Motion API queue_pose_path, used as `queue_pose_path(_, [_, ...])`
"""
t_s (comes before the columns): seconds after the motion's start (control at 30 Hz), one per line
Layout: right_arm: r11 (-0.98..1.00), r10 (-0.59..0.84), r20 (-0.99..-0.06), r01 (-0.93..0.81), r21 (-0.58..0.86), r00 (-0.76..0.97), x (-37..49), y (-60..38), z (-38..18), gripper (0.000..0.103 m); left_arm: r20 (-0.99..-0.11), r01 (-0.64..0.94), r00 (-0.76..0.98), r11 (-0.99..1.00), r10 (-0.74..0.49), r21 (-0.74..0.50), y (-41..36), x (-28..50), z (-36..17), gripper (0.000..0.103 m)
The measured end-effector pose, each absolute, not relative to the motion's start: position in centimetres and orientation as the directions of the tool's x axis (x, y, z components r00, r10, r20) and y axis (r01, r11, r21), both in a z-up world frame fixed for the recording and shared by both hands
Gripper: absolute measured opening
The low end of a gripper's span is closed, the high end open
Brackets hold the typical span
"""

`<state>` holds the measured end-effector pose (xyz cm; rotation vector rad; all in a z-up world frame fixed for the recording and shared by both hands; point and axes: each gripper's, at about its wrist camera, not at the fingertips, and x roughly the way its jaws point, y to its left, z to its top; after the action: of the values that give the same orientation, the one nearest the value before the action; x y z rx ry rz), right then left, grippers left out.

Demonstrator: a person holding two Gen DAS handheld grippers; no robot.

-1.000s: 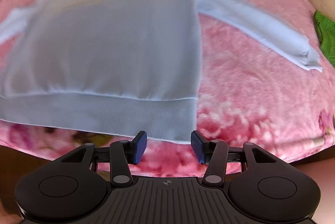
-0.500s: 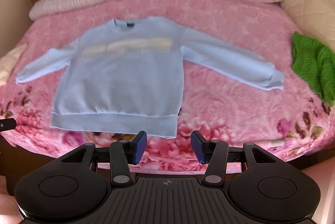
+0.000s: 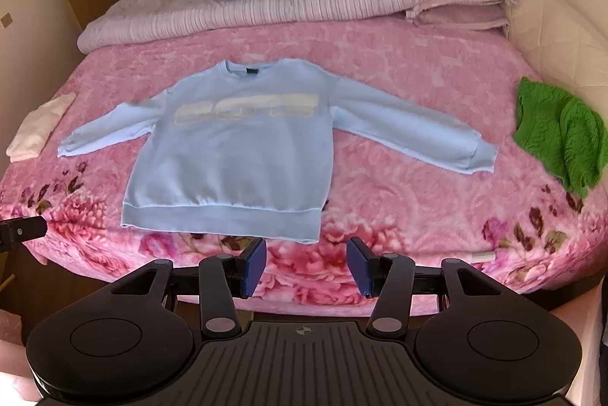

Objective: Fold clothes

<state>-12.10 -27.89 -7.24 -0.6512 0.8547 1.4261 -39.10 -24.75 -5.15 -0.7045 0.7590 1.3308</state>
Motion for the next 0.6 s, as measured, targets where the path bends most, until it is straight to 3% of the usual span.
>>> queue_pose_path(0.6, [0.055, 0.578, -0.812, -0.988, 0.143, -0.085, -10.9, -29.6, -5.3, 0.051, -0.801, -0.99, 0.048, 0.136, 0.597, 0.042, -26.7, -37.1, -2.9, 0.032])
